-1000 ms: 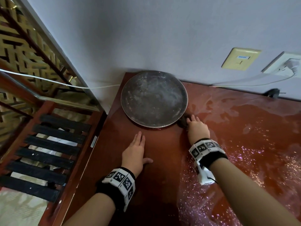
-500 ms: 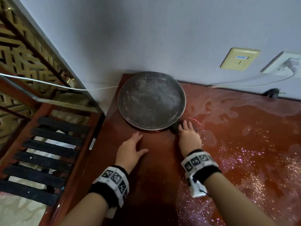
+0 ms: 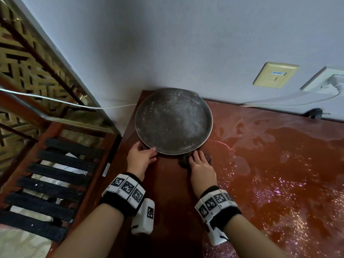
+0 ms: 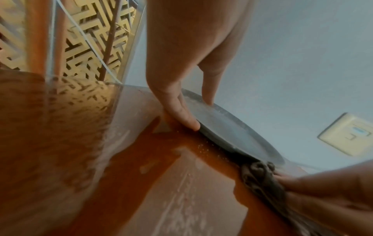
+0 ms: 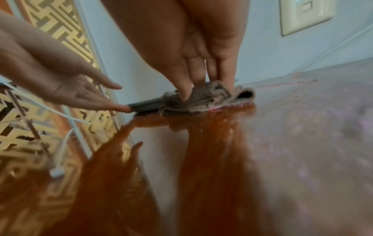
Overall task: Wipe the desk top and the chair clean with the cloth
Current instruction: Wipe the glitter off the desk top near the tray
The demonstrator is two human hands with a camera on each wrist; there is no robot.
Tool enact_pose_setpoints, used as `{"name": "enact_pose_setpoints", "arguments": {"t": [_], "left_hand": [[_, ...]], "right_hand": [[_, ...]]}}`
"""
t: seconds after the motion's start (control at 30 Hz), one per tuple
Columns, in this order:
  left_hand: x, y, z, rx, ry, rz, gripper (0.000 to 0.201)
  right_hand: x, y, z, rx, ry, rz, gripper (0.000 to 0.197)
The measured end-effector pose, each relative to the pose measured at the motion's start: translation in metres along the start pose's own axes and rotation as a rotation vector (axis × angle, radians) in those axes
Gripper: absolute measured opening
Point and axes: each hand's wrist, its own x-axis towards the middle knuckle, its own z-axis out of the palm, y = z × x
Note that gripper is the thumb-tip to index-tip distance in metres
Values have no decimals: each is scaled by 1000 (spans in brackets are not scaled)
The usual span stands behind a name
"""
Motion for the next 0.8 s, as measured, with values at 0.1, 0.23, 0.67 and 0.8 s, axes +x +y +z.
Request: {"name": "enact_pose_setpoints", "arguments": {"t": [0.1, 0.23, 0.67, 0.8], "left_hand": [[-1, -1, 1, -19, 16, 24, 67], [3, -2, -1, -32, 51, 34, 62], [-39, -46, -24, 1082, -323, 461, 73], [-50, -61, -21, 1301, -481, 482, 83]], "right_hand": [[-16, -7, 10, -31, -92, -157, 38], [-5, -14, 14, -23, -17, -183, 41], [11, 51, -26, -44, -118, 3, 54], [8, 64, -32, -56, -129, 78, 56]]}}
